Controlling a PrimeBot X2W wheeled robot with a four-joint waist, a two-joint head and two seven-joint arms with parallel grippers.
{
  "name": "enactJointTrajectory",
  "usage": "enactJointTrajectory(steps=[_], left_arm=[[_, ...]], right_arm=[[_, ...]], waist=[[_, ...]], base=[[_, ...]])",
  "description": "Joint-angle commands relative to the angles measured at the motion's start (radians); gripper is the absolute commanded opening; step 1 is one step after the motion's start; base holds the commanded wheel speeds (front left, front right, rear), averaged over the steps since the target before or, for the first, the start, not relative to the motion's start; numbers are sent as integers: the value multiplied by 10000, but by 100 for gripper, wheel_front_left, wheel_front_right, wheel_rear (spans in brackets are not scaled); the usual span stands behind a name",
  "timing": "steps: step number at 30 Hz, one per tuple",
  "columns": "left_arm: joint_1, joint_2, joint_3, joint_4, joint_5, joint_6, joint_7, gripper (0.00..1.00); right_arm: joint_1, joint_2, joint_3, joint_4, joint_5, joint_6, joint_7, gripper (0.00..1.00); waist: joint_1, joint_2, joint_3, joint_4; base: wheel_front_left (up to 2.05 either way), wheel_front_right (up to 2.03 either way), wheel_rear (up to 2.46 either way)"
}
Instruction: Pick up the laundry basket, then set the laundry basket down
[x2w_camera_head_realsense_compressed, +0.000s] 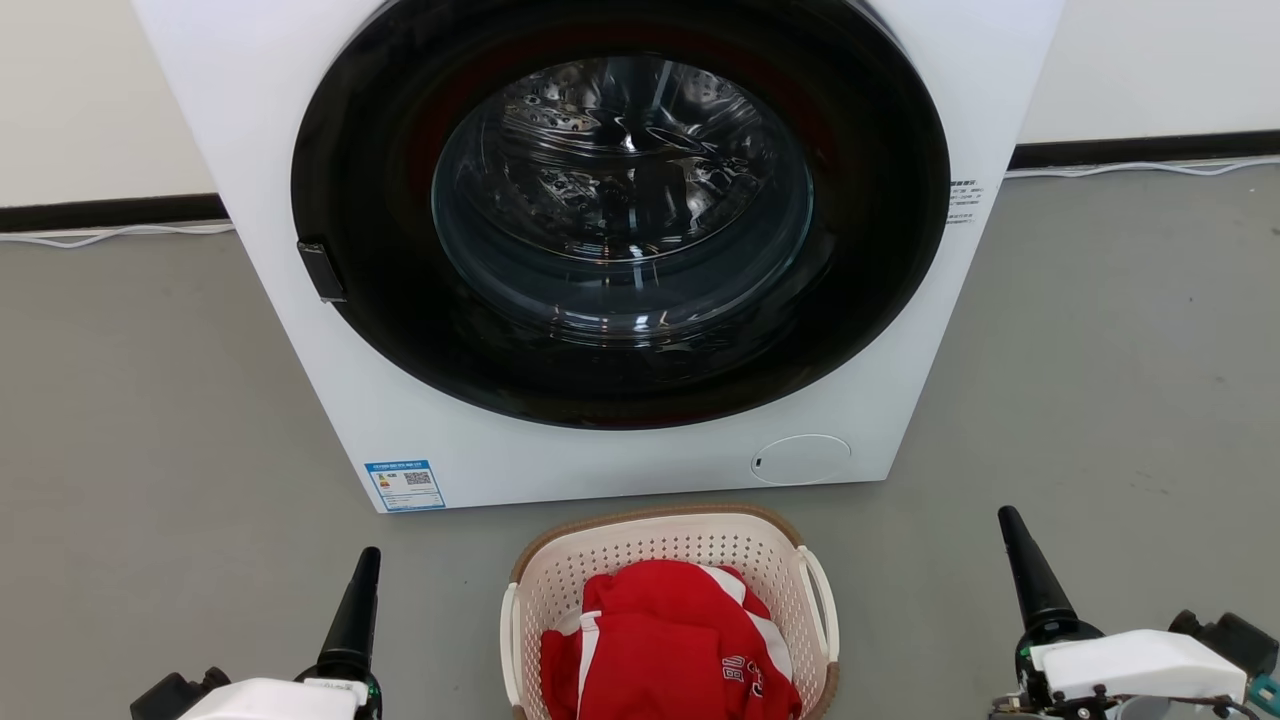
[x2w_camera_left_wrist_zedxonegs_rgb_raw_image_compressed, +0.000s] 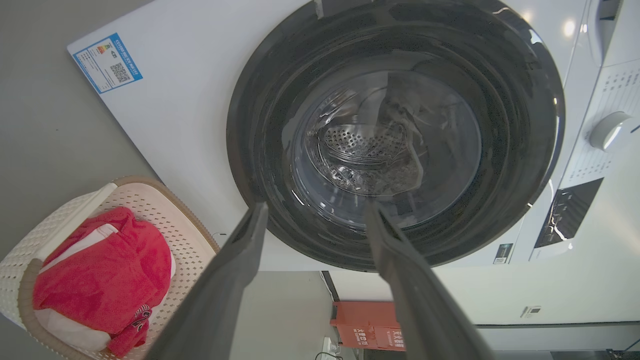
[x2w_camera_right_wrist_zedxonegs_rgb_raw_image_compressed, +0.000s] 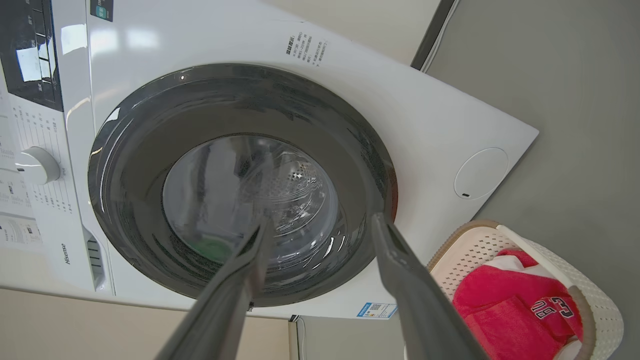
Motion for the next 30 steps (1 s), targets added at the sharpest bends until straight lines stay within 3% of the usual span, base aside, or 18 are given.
enactJointTrajectory(steps=[1,30], left_arm=[[-304,75,68,-319,443,-33,-101,100],[-415,122,-103,-250,4877,-51,-952,100]], right_arm=[[-374,-141,163,-400,-547,31,-194,100],[-573,-537,1142,-608,-5276,49,-1038,100]], waist=[[-2,0,2,-4],[-2,0,-15,-5]], base=[[0,0,0],[0,0,0]])
